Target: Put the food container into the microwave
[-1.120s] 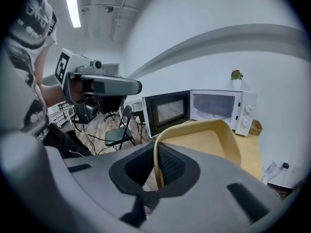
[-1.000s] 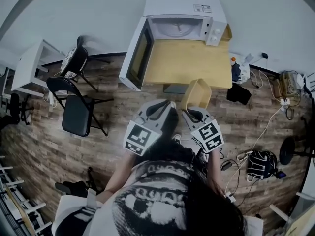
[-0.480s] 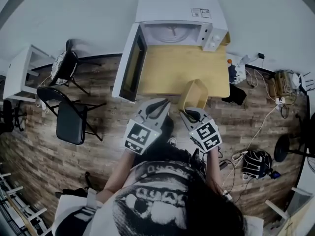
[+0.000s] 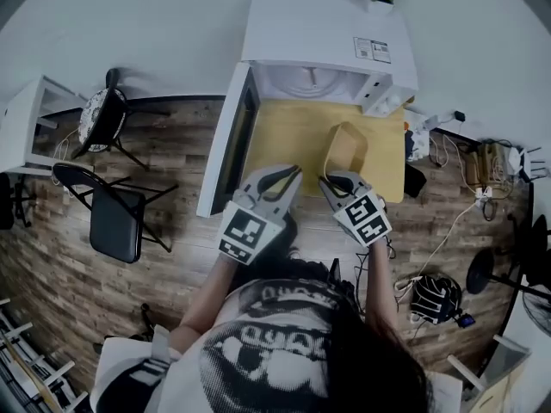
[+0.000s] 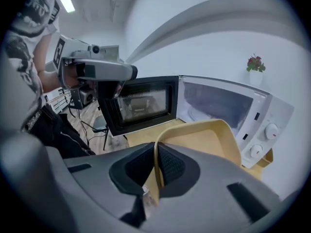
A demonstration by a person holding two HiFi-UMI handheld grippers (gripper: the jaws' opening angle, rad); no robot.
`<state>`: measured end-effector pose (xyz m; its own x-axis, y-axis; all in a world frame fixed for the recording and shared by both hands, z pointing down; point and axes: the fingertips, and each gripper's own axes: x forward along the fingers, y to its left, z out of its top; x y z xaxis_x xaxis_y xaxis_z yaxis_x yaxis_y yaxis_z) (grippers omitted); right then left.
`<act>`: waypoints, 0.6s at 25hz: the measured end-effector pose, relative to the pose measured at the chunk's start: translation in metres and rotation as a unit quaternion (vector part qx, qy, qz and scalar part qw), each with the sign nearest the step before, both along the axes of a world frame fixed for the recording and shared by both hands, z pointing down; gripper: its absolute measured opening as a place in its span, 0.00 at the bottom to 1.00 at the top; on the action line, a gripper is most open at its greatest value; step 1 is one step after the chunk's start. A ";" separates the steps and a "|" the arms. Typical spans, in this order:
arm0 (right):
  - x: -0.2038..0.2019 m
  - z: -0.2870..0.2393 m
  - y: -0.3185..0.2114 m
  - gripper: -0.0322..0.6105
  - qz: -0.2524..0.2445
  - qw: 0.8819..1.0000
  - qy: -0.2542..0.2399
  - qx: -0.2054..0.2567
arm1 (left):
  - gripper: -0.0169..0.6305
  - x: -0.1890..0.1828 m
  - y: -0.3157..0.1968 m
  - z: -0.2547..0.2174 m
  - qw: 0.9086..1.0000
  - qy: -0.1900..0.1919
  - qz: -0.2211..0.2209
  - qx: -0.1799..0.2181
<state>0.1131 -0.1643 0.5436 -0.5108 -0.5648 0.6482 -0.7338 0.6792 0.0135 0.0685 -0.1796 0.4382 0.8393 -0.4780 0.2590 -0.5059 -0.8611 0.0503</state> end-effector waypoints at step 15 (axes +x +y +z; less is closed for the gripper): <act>-0.003 0.044 -0.117 0.08 -0.186 0.969 0.159 -0.021 | 0.05 -0.003 -0.060 0.000 1.000 0.013 -0.005 -0.010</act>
<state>0.1102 -0.2818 0.5873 -0.4449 -0.3496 0.8245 -0.4016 0.9008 0.1653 0.0657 -0.2395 0.4386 0.8412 -0.4810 0.2470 -0.5125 -0.8549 0.0806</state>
